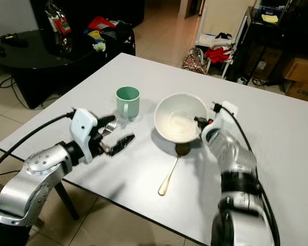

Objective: Setting the table

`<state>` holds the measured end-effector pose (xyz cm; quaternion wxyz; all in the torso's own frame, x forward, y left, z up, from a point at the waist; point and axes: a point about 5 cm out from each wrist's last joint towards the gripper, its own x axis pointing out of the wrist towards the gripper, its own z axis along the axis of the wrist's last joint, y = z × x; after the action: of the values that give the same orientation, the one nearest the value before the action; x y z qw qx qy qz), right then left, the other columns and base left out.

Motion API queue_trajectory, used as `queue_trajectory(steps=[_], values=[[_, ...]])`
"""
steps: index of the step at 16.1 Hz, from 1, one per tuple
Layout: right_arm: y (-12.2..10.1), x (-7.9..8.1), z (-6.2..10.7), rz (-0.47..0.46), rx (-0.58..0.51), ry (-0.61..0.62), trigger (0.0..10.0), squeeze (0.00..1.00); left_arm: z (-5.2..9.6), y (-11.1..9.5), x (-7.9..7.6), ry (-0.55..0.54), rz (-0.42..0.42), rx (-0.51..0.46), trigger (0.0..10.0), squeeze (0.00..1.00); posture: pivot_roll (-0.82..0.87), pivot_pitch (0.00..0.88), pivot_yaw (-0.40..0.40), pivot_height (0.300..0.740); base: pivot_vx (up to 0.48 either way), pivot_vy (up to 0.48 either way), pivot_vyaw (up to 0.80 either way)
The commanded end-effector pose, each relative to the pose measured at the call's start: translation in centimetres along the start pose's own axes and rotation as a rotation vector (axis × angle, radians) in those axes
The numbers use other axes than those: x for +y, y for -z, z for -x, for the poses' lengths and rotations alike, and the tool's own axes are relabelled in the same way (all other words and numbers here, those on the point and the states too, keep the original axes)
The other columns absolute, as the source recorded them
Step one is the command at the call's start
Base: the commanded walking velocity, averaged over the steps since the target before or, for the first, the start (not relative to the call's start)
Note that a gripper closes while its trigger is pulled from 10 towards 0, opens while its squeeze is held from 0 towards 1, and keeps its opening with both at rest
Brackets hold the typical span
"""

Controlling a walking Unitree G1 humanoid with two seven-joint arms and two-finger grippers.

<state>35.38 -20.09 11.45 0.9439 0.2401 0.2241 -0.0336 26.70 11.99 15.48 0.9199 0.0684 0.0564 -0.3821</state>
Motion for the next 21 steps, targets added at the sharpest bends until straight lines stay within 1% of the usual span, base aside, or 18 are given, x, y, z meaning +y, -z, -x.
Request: queue_trajectory(steps=[1, 3, 7, 11, 12, 13, 15, 16, 18, 19, 21], values=[[-1.5, 0.3, -0.3, -0.074, -0.023, -0.033, 10.0, 0.00, 0.1, -0.1, -0.6, 0.051, -0.020, 0.010, 10.0, 0.00, -0.01, 0.000, -0.063, 0.740, 0.000, 0.000, 0.00], [-1.9, 0.8, -1.0, -0.143, 0.007, -0.060, 10.0, 0.00, 0.3, 0.0, -0.6, 0.062, -0.021, 0.021, 10.0, 0.00, -0.01, 0.000, -0.065, 0.740, 0.000, 0.000, 0.00], [-1.2, 1.6, -2.0, -0.147, 0.038, -0.050, 10.0, 0.00, 0.6, -0.1, -0.5, 0.060, -0.023, 0.029, 10.0, 0.00, 0.01, 0.000, -0.069, 0.740, 0.000, 0.000, 0.00], [-0.7, 1.7, -2.4, -0.187, 0.066, -0.034, 10.0, 0.00, 0.9, -0.1, -0.5, 0.073, -0.019, 0.034, 10.0, 0.00, 0.01, 0.000, -0.069, 0.740, 0.000, 0.000, 0.00], [-0.6, 1.8, -2.5, -0.208, 0.083, -0.040, 10.0, 0.22, 0.8, -0.2, -0.5, 0.074, -0.020, 0.035, 10.0, 0.00, 0.01, 0.000, -0.068, 0.740, 0.000, 0.000, 0.00], [-0.6, 1.7, -2.4, -0.234, 0.097, -0.043, 10.0, 1.00, 0.8, -0.2, -0.5, 0.073, -0.021, 0.034, 10.0, 0.00, 0.01, 0.000, -0.067, 0.740, 0.000, 0.000, 0.00], [-0.7, 1.5, -2.4, -0.264, 0.104, -0.044, 10.0, 1.00, 0.8, -0.3, -0.4, 0.073, -0.023, 0.032, 10.0, 0.00, 0.01, 0.000, -0.067, 0.740, 0.000, 0.000, 0.00], [-1.0, 1.2, -2.2, -0.295, 0.108, -0.050, 10.0, 1.00, 0.7, -0.3, -0.2, 0.074, -0.025, 0.031, 10.0, 0.00, 0.00, 0.000, -0.060, 0.740, 0.000, 0.000, 0.00], [-1.7, 0.8, -2.0, -0.311, 0.113, -0.067, 10.0, 1.00, 0.6, -0.4, -0.1, 0.074, -0.030, 0.026, 10.0, 0.00, 0.00, 0.000, -0.057, 0.740, 0.000, 0.000, 0.00], [-2.0, 0.8, -1.8, -0.315, 0.117, -0.083, 10.0, 1.00, 0.6, -0.5, 0.0, 0.075, -0.031, 0.023, 10.0, 0.00, 0.00, 0.000, -0.055, 0.740, 0.000, 0.000, 0.00], [-3.0, 0.8, -0.8, -0.320, 0.122, -0.141, 10.0, 1.00, 0.6, -0.7, 0.2, 0.076, -0.035, 0.013, 10.0, 0.00, -0.01, 0.000, -0.049, 0.740, 0.000, 0.000, 0.00]])
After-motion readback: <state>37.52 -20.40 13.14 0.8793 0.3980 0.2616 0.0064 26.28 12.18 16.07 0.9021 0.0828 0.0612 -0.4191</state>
